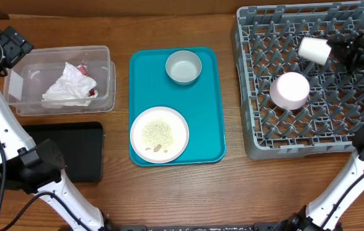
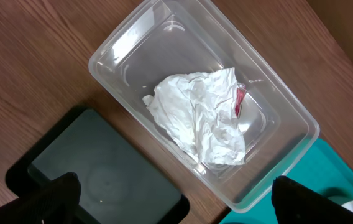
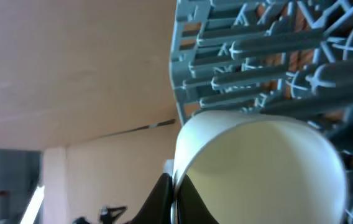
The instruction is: Sort waste into correct bins and load items into the dishwasher
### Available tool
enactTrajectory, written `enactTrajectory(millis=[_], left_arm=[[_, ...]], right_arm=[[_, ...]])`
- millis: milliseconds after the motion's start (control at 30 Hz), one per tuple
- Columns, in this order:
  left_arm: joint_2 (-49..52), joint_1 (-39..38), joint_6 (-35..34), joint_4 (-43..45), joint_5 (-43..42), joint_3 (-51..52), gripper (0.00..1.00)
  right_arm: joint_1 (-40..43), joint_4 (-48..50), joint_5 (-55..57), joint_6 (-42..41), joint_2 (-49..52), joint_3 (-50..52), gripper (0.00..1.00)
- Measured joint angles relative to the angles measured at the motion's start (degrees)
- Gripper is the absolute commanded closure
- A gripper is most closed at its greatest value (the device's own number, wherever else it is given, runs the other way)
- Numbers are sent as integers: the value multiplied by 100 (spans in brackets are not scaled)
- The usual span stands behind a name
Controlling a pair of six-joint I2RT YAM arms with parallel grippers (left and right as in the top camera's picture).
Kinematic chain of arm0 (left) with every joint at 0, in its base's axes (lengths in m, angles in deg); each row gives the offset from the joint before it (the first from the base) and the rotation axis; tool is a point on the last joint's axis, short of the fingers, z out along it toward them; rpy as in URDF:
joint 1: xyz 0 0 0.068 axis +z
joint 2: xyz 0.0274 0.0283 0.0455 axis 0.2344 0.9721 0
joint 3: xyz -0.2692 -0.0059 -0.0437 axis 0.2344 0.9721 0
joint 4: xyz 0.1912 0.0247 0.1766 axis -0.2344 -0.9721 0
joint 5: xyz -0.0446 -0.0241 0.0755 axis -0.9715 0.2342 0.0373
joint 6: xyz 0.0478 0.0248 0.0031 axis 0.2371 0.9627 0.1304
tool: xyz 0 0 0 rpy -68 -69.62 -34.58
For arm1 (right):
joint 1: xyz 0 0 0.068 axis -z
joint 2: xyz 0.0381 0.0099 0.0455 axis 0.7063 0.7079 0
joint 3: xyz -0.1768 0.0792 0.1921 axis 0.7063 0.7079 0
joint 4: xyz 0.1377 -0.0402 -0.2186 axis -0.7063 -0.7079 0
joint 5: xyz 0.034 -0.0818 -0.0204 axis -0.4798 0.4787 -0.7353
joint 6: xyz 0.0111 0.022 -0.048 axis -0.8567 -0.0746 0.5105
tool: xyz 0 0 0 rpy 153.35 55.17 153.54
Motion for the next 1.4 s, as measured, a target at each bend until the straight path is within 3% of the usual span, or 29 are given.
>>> enactTrajectory(millis=[400, 533, 800, 967, 1167, 1400], left_arm=[[0, 0, 0, 0, 0, 0, 0], [0, 0, 0, 0, 0, 0, 0], [0, 0, 0, 2, 0, 0, 0], [0, 0, 0, 0, 0, 0, 0], [0, 0, 0, 0, 0, 0, 0], [0, 0, 0, 0, 0, 0, 0]], right_arm=[[234, -175, 98, -61, 4, -22, 93], [374, -697, 511, -22, -50, -72, 92], [988, -2761, 2820, 387, -348, -1137, 92], [1130, -3324, 4039, 455, -988, -1928, 92], [361, -3038, 4623, 546, -1834, -2208, 93], [-1307, -2549, 5799, 647, -1513, -2011, 95]])
